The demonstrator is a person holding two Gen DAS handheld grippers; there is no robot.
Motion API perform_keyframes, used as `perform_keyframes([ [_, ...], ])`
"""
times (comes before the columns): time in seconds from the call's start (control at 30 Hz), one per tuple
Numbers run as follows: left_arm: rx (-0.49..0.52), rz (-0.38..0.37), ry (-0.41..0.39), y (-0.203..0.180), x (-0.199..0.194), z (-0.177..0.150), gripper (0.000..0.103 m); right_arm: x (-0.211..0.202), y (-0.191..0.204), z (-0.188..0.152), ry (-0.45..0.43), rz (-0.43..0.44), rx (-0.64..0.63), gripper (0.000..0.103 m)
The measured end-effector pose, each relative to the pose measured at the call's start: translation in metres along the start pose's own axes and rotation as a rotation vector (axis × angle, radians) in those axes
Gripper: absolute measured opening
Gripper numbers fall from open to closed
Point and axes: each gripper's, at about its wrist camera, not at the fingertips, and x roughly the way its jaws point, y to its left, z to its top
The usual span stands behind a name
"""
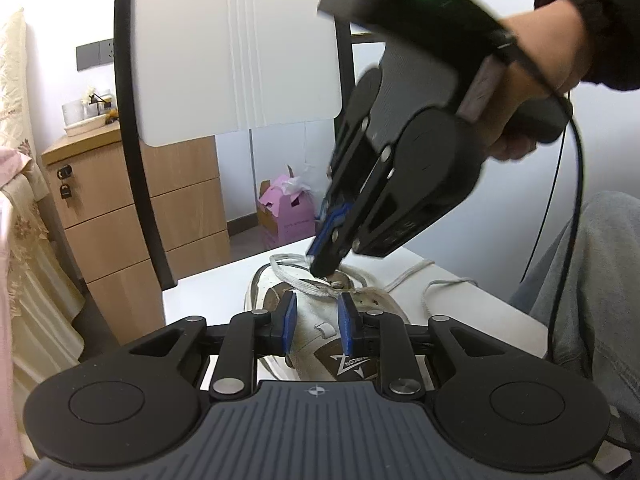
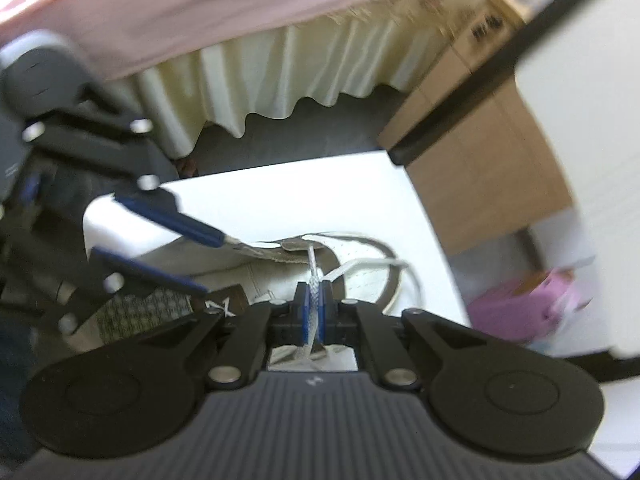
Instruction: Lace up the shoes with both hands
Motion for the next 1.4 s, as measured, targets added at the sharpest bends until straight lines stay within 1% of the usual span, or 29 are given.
perform_keyframes([
  [0.03, 0.004, 0.005, -0.003, -0.002, -0.002, 0.001, 0.029, 0.005, -0.004, -0.001, 0.002, 0.016, 0.034, 0.005],
  [0.07, 0.008, 0.011, -0.006, -0.003, -0.003, 0.001, 0.043, 0.011, -0.008, -0.001, 0.003, 0.029, 0.062, 0.005],
  [0.13, 0.022, 0.016, -0.053, -0.007, -0.011, 0.001, 0.058, 0.016, -0.015, -0.003, -0.003, 0.054, 0.11, 0.005],
  [0.17, 0.022, 0.021, -0.056, -0.008, -0.01, 0.002, 0.058, 0.017, -0.018, -0.004, -0.009, 0.072, 0.136, 0.005],
  [0.23, 0.019, 0.034, -0.052, -0.009, -0.007, 0.002, 0.058, 0.02, -0.025, -0.006, -0.012, 0.104, 0.183, 0.005],
  [0.33, 0.054, 0.104, 0.009, -0.013, 0.012, 0.0, 0.057, 0.026, -0.032, -0.008, -0.006, 0.136, 0.223, 0.005],
  [0.4, 0.074, 0.156, 0.057, -0.015, 0.027, -0.001, 0.054, 0.029, -0.038, -0.009, -0.009, 0.159, 0.258, 0.005],
  [0.43, 0.061, 0.165, 0.079, -0.014, 0.034, -0.001, 0.046, 0.029, -0.041, -0.009, -0.009, 0.169, 0.274, 0.005],
  [0.47, 0.045, 0.172, 0.101, -0.013, 0.04, -0.001, 0.041, 0.029, -0.043, -0.01, -0.009, 0.179, 0.287, 0.005],
  [0.5, 0.028, 0.179, 0.123, -0.011, 0.046, -0.001, 0.026, 0.03, -0.045, -0.01, -0.008, 0.186, 0.291, 0.005],
  [0.53, -0.011, 0.185, 0.139, -0.008, 0.05, -0.001, 0.017, 0.031, -0.046, -0.01, -0.007, 0.19, 0.29, 0.005],
  [0.57, -0.075, 0.166, 0.141, -0.002, 0.049, 0.0, 0.01, 0.031, -0.045, -0.01, -0.006, 0.193, 0.286, 0.005],
  [0.6, -0.145, 0.146, 0.14, 0.005, 0.048, 0.0, 0.008, 0.033, -0.045, -0.01, -0.004, 0.195, 0.283, 0.005],
  [0.73, -0.492, 0.053, 0.138, 0.047, 0.045, -0.007, 0.008, 0.038, -0.05, -0.01, 0.011, 0.233, 0.31, 0.005],
  [0.83, -0.689, -0.023, 0.135, 0.072, 0.046, -0.017, 0.009, 0.043, -0.056, -0.009, 0.03, 0.278, 0.334, 0.005],
  [0.93, -0.835, -0.088, 0.138, 0.089, 0.047, -0.026, 0.009, 0.047, -0.067, -0.007, 0.061, 0.329, 0.392, 0.005],
  [1.03, -0.909, -0.131, 0.141, 0.097, 0.049, -0.03, 0.009, 0.05, -0.082, -0.005, 0.105, 0.388, 0.447, 0.005],
  [1.1, -0.939, -0.154, 0.143, 0.103, 0.05, -0.032, 0.009, 0.053, -0.088, -0.002, 0.134, 0.413, 0.451, 0.005],
  [1.17, -0.95, -0.165, 0.144, 0.105, 0.05, -0.034, 0.01, 0.054, -0.085, 0.004, 0.155, 0.421, 0.406, 0.005],
  [1.27, -0.963, -0.178, 0.145, 0.107, 0.051, -0.035, 0.01, 0.054, -0.076, 0.012, 0.176, 0.408, 0.324, 0.005],
  [1.4, -0.963, -0.187, 0.147, 0.11, 0.051, -0.035, 0.01, 0.06, -0.072, 0.014, 0.197, 0.41, 0.313, 0.005],
])
